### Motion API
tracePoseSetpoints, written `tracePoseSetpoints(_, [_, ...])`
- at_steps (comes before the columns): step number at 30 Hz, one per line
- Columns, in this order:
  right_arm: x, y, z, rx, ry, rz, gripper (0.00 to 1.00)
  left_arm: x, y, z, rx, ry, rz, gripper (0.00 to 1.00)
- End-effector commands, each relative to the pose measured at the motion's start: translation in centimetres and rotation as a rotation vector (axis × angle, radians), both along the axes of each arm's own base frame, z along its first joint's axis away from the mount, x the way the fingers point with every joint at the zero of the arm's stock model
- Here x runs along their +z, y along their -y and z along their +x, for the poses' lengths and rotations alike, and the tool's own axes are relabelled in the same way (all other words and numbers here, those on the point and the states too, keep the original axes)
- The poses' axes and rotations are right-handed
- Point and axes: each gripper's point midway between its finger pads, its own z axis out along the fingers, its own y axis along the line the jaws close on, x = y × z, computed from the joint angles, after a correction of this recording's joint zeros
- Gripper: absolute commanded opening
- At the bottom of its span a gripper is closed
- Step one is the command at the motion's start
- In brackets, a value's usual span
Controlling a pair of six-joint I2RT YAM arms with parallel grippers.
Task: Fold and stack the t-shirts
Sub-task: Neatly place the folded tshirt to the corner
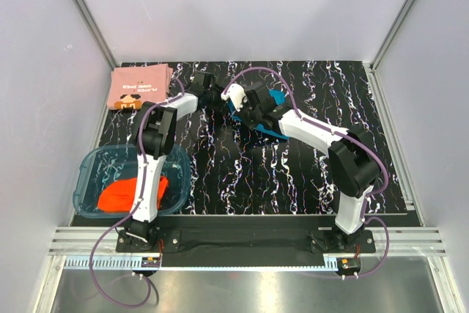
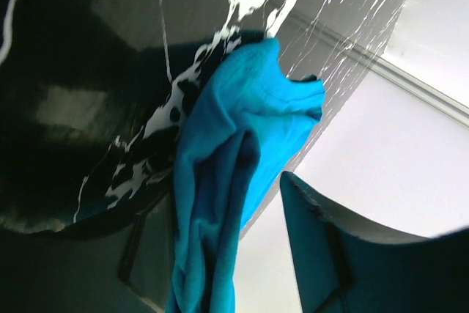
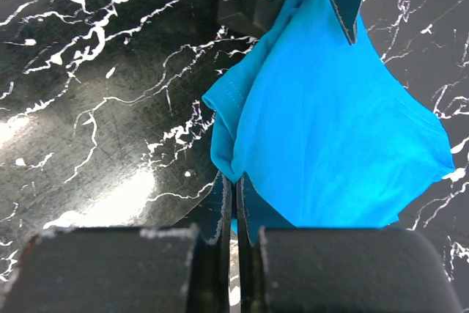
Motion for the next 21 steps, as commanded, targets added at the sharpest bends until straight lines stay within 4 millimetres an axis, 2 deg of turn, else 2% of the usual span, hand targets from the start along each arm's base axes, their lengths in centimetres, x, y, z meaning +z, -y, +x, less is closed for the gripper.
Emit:
tracePoseSetpoints(1, [4.1,-0.9,0.5,0.004,0.065,0.094,0.0,-2.9,-1.4,0.7,0.029,-0.014,0.089,0.52])
tracePoseSetpoints(3, [4.2,-1.1,0.5,0.006,0.061,0.104,0.0,-2.9,-1.4,0.7,0.025,-0.008,0.087,0.45])
tracePoseSetpoints(4, [4.3,-1.1,0.4,0.006,0.058,0.106,0.0,-2.8,-1.3,0.8,0.024,-0.003,0.086,0.36])
tracePoseSetpoints(6, [4.5,-1.3,0.3,0.002,0.046,0.122,0.0,-2.8,-1.3,0.8,0.014,0.005,0.092,0.25])
tracePoseSetpoints(7, [4.5,-1.3,0.2,-0.006,0.035,0.124,0.0,-2.7,-1.3,0.8,0.008,0.012,0.094,0.09])
tracePoseSetpoints(8, [4.8,-1.2,0.1,-0.015,0.03,0.132,0.0,-2.6,-1.3,0.8,-0.009,0.022,0.108,0.0])
tracePoseSetpoints(11, [6.0,-0.6,-0.2,-0.077,0.013,0.156,0.36,-1.4,-1.6,1.3,-0.056,0.08,0.169,0.0])
tracePoseSetpoints(12, [6.5,-0.3,-0.3,-0.098,0.007,0.16,0.47,-0.3,-1.7,2.0,-0.062,0.113,0.19,0.0])
tracePoseSetpoints(13, [6.3,0.4,-0.8,-0.116,-0.017,0.133,0.52,0.3,-1.8,2.1,-0.076,0.131,0.202,0.0])
tracePoseSetpoints(15, [7.7,1.8,-1.1,-0.185,-0.016,0.126,0.63,1.8,-2.0,2.2,-0.122,0.189,0.244,0.0])
tracePoseSetpoints(16, [7.5,2.7,-2.0,-0.206,-0.045,0.098,0.71,3.3,-2.1,3.0,-0.131,0.234,0.264,0.0])
tracePoseSetpoints(17, [8.6,3.5,-2.4,-0.232,-0.035,0.098,0.74,3.7,-2.6,2.5,-0.175,0.245,0.319,0.0])
tracePoseSetpoints(19, [8.5,4.9,-4.1,-0.272,-0.081,0.085,0.76,5.3,-3.2,3.0,-0.2,0.301,0.375,0.0])
tracePoseSetpoints(20, [9.8,5.5,-5.0,-0.285,-0.073,0.11,0.77,6.2,-3.5,3.0,-0.236,0.345,0.412,0.0])
tracePoseSetpoints(21, [9.2,6.1,-6.0,-0.307,-0.103,0.12,0.77,6.6,-4.0,3.0,-0.25,0.36,0.437,0.0])
